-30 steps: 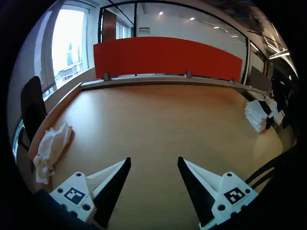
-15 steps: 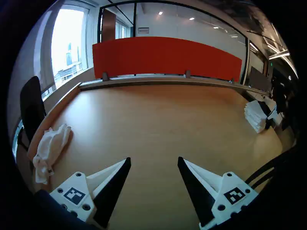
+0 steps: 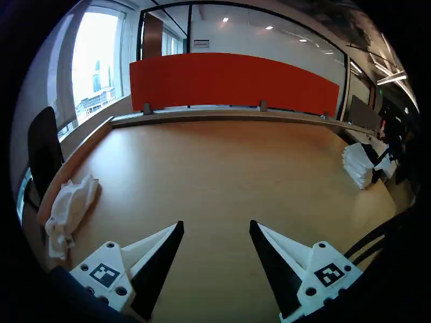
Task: Fold towel
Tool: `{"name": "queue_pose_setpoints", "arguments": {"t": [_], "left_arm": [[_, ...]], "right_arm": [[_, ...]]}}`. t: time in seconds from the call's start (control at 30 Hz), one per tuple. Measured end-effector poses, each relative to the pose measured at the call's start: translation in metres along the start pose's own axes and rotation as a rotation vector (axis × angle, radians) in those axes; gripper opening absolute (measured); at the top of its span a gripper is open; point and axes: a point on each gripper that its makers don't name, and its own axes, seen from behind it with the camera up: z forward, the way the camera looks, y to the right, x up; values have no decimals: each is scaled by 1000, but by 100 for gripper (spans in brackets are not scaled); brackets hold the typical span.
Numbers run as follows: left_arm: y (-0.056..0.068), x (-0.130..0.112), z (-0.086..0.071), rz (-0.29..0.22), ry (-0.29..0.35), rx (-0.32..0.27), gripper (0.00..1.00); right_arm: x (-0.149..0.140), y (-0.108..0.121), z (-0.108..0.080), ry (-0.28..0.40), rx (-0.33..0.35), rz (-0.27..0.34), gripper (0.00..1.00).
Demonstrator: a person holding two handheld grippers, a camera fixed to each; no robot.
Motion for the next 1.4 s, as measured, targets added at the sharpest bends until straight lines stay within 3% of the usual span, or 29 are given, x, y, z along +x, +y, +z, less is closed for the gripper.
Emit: {"name": "queue_pose_setpoints", "arguments": {"t": [0.2, 0.6, 1.0, 1.4], "left_arm": [[-3, 0, -2, -1, 4, 3, 90], [-6, 1, -4, -6, 9, 4, 90], [-16, 4, -5, -40, 18, 30, 90], [-20, 6, -6, -52, 28, 50, 90]], "right_arm": [[7, -5, -6, 22, 7, 63, 88], [18, -9, -7, 73, 17, 303, 88], [21, -16, -12, 119, -12, 379, 88], [50, -18, -33, 311, -87, 443, 88]]}}
